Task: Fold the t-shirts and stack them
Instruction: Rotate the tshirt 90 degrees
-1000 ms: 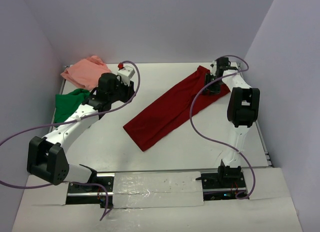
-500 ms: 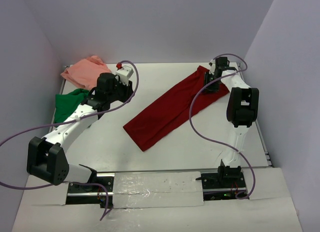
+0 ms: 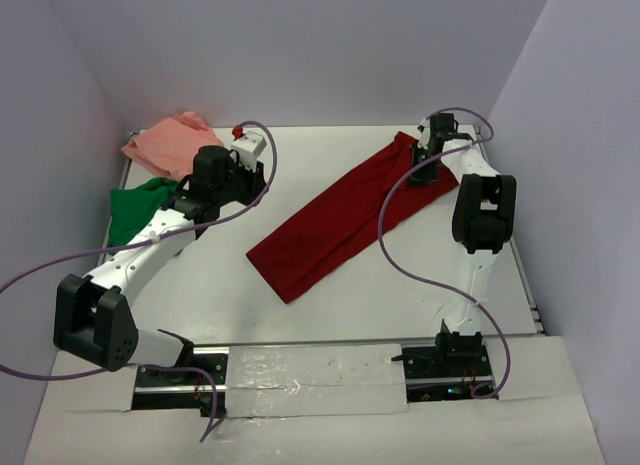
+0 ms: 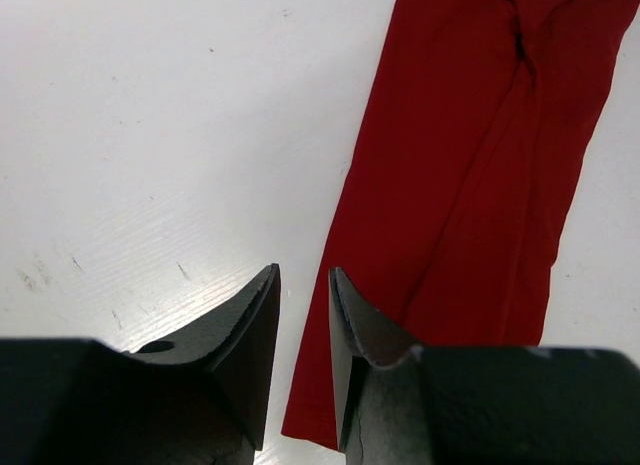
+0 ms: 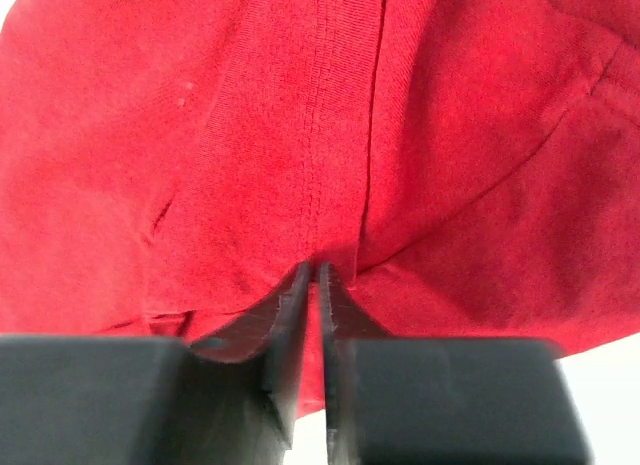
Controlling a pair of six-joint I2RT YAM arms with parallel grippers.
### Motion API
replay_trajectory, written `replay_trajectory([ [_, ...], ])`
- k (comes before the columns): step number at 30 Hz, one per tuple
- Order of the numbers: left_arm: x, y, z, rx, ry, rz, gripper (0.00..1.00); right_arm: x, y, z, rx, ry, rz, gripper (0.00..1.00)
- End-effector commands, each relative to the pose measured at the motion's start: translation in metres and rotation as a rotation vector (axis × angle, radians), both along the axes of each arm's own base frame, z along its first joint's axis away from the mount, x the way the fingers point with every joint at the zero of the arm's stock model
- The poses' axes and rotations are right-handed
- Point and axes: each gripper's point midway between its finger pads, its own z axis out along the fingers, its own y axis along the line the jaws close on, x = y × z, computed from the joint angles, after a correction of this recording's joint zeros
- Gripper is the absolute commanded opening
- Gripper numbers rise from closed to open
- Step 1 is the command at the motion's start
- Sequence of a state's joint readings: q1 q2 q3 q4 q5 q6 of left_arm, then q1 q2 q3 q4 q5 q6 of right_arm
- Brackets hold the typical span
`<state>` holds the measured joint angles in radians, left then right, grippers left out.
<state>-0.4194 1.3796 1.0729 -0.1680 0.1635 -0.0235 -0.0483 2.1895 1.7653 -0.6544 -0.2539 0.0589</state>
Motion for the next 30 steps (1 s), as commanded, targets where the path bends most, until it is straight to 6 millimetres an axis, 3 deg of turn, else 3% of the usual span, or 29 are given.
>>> replay_trajectory([
  [1,-0.001,-0.001,0.014,-0.035,-0.032,-0.007,0.34,0.010,0.002,0.009,0.003,-0.024,0.020,0.20],
  [3,-0.001,-0.001,0.014,-0.036,-0.031,-0.008,0.34,0.008,0.000,0.009,-0.015,-0.023,0.022,0.38],
  [4,-0.001,0.000,0.013,-0.036,-0.029,-0.008,0.34,0.009,-0.002,0.014,-0.025,-0.037,0.021,0.52],
  [6,0.000,-0.001,0.014,-0.036,-0.033,-0.009,0.34,0.009,-0.005,0.014,-0.051,-0.052,0.022,0.58],
  [15,0.000,-0.001,0.015,-0.040,-0.036,-0.011,0.34,0.009,-0.005,0.012,-0.062,-0.052,0.016,0.56],
  [23,0.000,0.001,0.016,-0.039,-0.037,-0.009,0.34,0.007,0.019,0.002,0.081,0.006,0.041,0.47],
  [30,-0.002,0.001,0.014,-0.041,-0.033,-0.014,0.33,0.002,0.027,-0.010,0.136,0.064,0.043,0.43],
])
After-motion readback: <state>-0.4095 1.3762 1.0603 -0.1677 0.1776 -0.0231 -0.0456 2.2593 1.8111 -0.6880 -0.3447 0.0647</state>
